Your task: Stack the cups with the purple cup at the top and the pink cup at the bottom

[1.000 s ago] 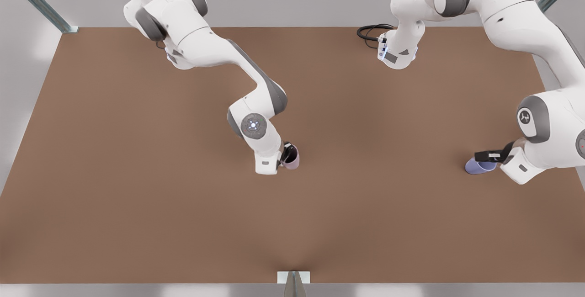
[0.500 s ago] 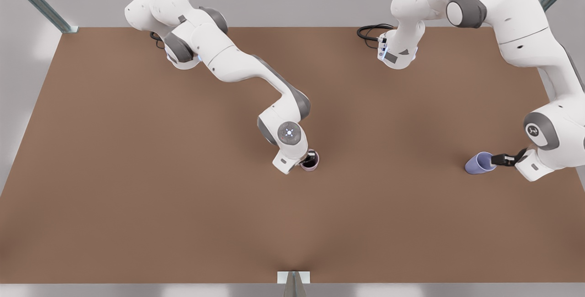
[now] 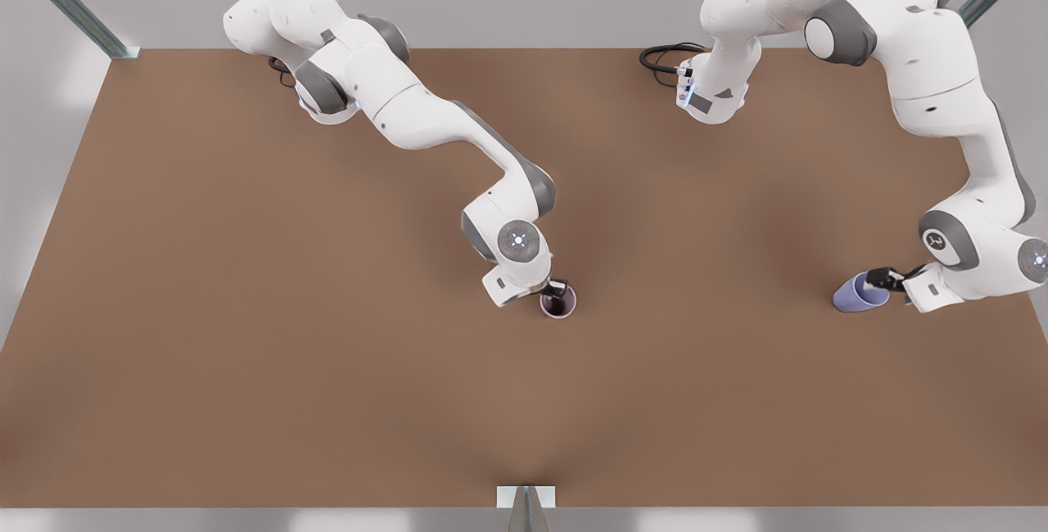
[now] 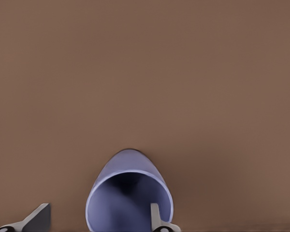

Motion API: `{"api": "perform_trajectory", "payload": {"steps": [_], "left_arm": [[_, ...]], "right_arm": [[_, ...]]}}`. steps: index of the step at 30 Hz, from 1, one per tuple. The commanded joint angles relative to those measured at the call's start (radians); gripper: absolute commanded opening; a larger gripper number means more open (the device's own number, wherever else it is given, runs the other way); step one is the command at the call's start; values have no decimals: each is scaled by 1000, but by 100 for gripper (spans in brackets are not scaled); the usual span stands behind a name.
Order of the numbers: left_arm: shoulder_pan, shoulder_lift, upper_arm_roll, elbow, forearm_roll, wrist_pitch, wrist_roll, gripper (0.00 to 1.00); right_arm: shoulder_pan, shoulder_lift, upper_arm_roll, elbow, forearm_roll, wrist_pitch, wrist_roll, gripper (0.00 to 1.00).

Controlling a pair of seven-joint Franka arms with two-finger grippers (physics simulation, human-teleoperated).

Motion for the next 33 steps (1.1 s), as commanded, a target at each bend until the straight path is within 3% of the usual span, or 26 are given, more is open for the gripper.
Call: {"api": "perform_trajectory", "payload": {"steps": [1,6,7,8,9,10,13,15,16,19,21,23,28,33], "left_arm": [[1,-1,2,-11,-3,57,249,100],[15,7,0,-19,-3,57,251,100],[15,11,2,-28,-3,58,249,100],[15,11,0,-33,-3,57,249,90],[15,14,0,-33,-3,57,251,87],[15,16,0,-34,-3,57,249,85],[15,24,0,-34,-3,53,249,75],[15,27,0,-34,-3,52,251,68],[15,30,0,-34,-3,49,249,64],[15,40,-2,-34,-17,46,248,40],[15,43,-2,-34,-17,47,249,38],[15,47,-3,-34,-17,47,248,28],[5,31,-8,-28,-19,32,214,21],[-85,-29,-11,-19,-17,-19,68,21]], "right_arm": [[0,-8,0,0,0,-6,234,75],[-9,-143,-12,-86,5,-8,222,79],[-29,-247,-32,-158,0,-12,178,84],[-80,-371,-54,-254,0,-8,138,100],[-152,-566,-58,-464,-37,3,-38,100],[-239,-646,-57,-518,-44,-32,-230,100],[-514,-815,-58,-550,-54,-343,-799,100],[-673,-889,-61,-555,-150,-408,-1095,100],[-676,-890,-107,-509,-156,-497,-1108,100],[-696,-881,-107,-504,-149,-499,-1152,100],[-693,-879,-106,-489,-124,-468,-1140,100],[-692,-863,-97,-478,-123,-472,-1140,100],[-686,-856,-97,-458,-126,-480,-1140,100],[-687,-856,-97,-419,-138,-498,-1142,100]]}}
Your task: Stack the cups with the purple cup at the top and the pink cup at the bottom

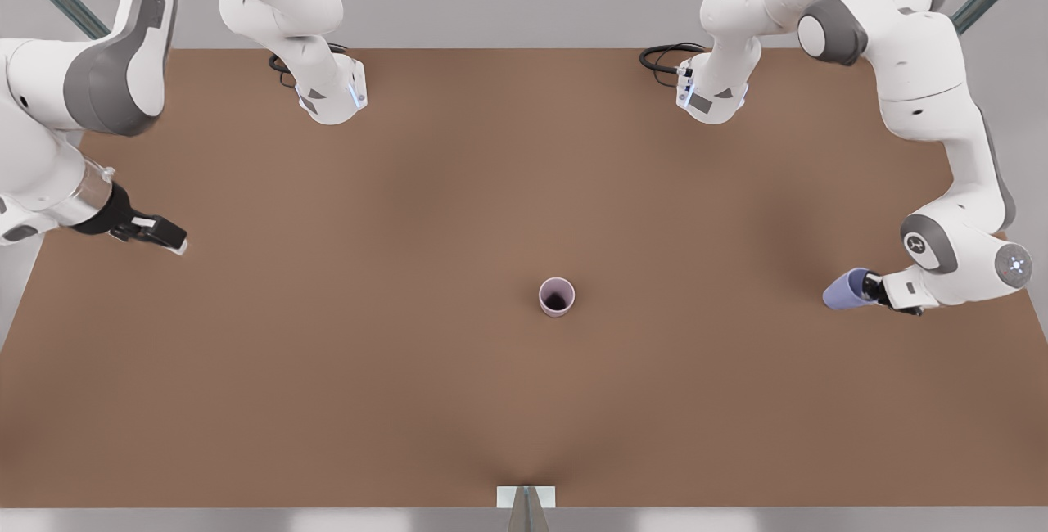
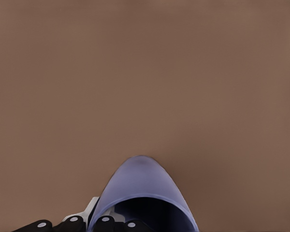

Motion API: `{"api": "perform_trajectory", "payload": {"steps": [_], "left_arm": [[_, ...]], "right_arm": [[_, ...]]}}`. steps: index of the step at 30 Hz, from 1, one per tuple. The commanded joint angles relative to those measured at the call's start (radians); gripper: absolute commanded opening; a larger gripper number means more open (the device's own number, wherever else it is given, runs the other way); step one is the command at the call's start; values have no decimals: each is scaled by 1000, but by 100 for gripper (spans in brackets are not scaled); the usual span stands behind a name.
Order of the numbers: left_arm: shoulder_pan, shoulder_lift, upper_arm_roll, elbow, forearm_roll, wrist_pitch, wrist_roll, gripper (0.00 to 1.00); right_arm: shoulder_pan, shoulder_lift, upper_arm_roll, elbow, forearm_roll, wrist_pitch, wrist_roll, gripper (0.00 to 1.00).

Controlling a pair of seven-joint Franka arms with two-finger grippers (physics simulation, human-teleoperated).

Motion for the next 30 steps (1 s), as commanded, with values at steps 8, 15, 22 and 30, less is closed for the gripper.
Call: {"api": "perform_trajectory", "payload": {"steps": [8,15,22,30], "left_arm": [[-446,-143,-2,62,-3,-172,-842,21],[-626,-99,-150,262,-25,-226,-1534,21],[-632,24,-264,434,-23,-224,-1769,21],[-632,71,-270,437,-12,-221,-1780,21]], "right_arm": [[10,14,4,9,-14,-22,-355,100],[0,15,0,9,-14,-19,-358,100],[6,15,0,9,-17,-16,-355,100],[-2,15,0,11,-8,-16,-352,100]]}}
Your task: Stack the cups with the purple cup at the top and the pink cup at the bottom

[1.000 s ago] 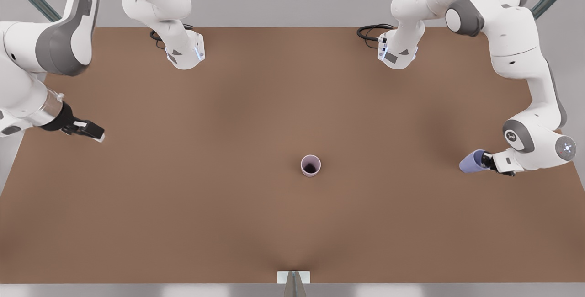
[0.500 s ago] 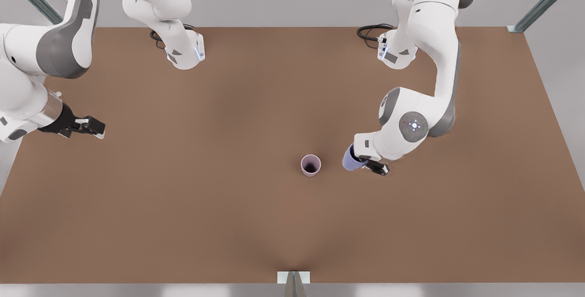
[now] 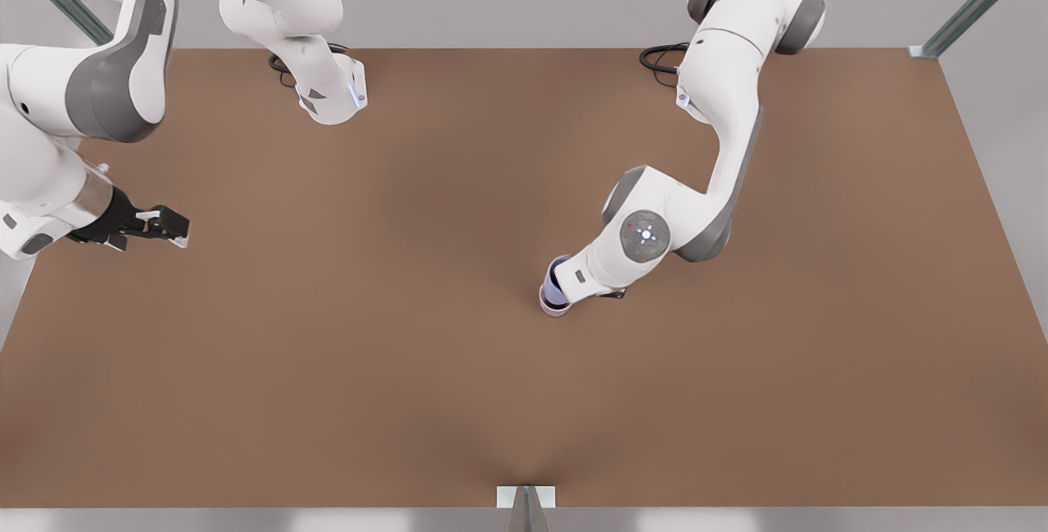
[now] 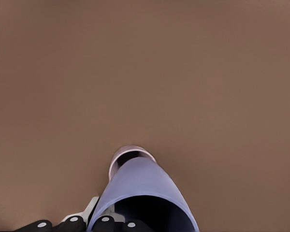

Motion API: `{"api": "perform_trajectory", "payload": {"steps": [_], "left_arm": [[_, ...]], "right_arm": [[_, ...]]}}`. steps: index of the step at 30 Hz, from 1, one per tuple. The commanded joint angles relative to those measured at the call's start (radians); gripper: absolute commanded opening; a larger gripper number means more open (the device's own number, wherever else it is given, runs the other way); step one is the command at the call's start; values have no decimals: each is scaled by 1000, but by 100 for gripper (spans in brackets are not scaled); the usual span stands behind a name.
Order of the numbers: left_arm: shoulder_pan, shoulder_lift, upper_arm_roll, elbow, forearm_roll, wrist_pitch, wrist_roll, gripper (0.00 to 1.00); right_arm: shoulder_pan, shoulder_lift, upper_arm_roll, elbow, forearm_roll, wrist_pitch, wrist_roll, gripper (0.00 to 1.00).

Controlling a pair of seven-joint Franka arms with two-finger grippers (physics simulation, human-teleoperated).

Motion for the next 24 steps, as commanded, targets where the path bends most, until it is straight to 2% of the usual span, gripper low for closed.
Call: {"api": "perform_trajectory", "payload": {"steps": [1,24], "left_arm": [[-1,5,0,1,-2,-4,-535,21],[-21,54,0,-10,6,-7,-536,21]], "right_arm": [[1,-1,0,1,4,0,-64,100],[-1,-3,0,1,2,6,-64,100]]}}
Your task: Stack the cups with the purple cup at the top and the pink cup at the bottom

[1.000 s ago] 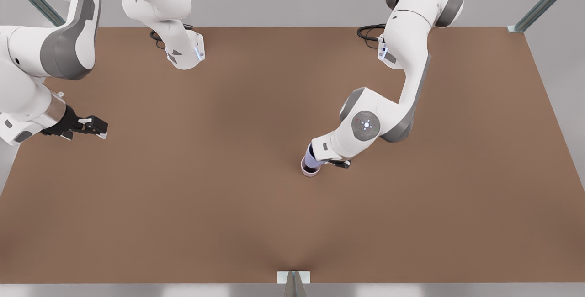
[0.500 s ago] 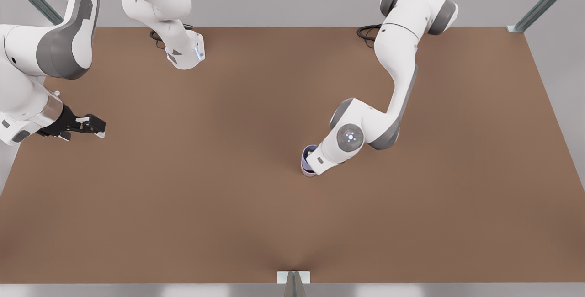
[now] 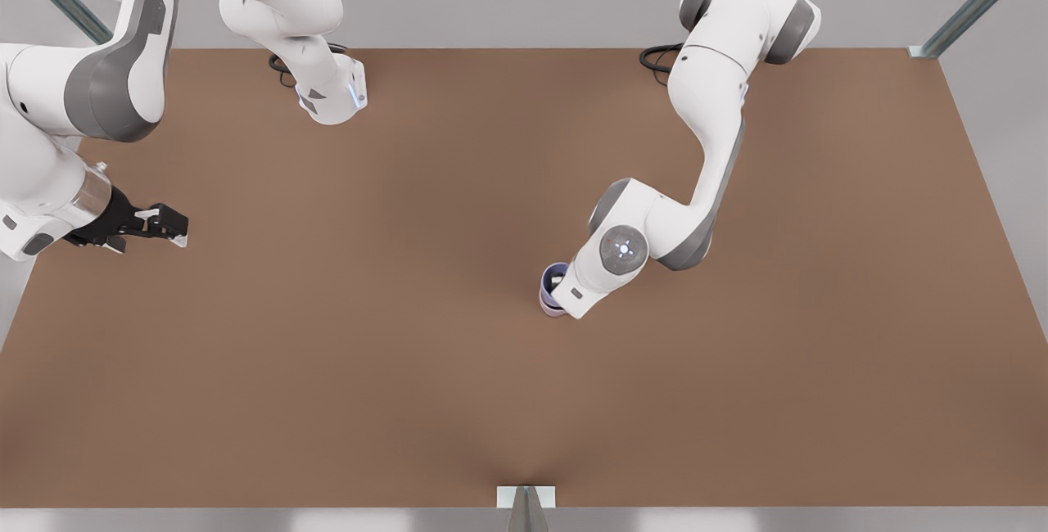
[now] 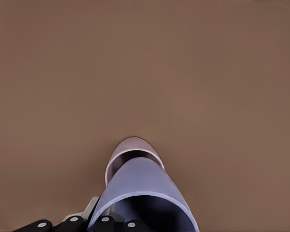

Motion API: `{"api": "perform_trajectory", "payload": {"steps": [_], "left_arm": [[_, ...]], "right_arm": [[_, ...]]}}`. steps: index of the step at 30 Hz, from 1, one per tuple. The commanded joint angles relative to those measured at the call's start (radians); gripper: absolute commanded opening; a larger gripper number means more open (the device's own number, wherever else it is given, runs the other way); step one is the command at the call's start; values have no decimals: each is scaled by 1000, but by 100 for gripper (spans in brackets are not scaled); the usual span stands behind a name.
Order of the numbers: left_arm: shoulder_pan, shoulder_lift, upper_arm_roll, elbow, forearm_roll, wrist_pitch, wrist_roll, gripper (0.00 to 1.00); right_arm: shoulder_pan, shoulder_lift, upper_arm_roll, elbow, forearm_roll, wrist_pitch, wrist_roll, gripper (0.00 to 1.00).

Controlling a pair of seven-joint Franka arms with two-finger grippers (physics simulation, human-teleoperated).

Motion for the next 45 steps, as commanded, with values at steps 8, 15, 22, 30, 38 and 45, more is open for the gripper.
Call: {"api": "perform_trajectory", "payload": {"steps": [8,15,22,30,38,45], "left_arm": [[-12,20,0,0,-3,-1,-138,26],[-12,21,0,0,-3,-7,-138,30],[-11,19,2,2,-3,-13,-132,72],[-11,10,9,10,-1,-16,-127,74],[-2,-173,210,11,123,-208,357,100],[463,-412,-135,-46,312,-289,669,100]], "right_arm": [[0,-1,0,0,1,0,-17,100],[-2,-3,-2,0,2,0,-17,100],[0,-3,-2,0,1,6,-17,100],[-2,-3,-2,0,2,6,-17,100],[0,-3,-2,0,2,8,-17,100],[0,-3,-2,0,1,8,-17,100]]}}
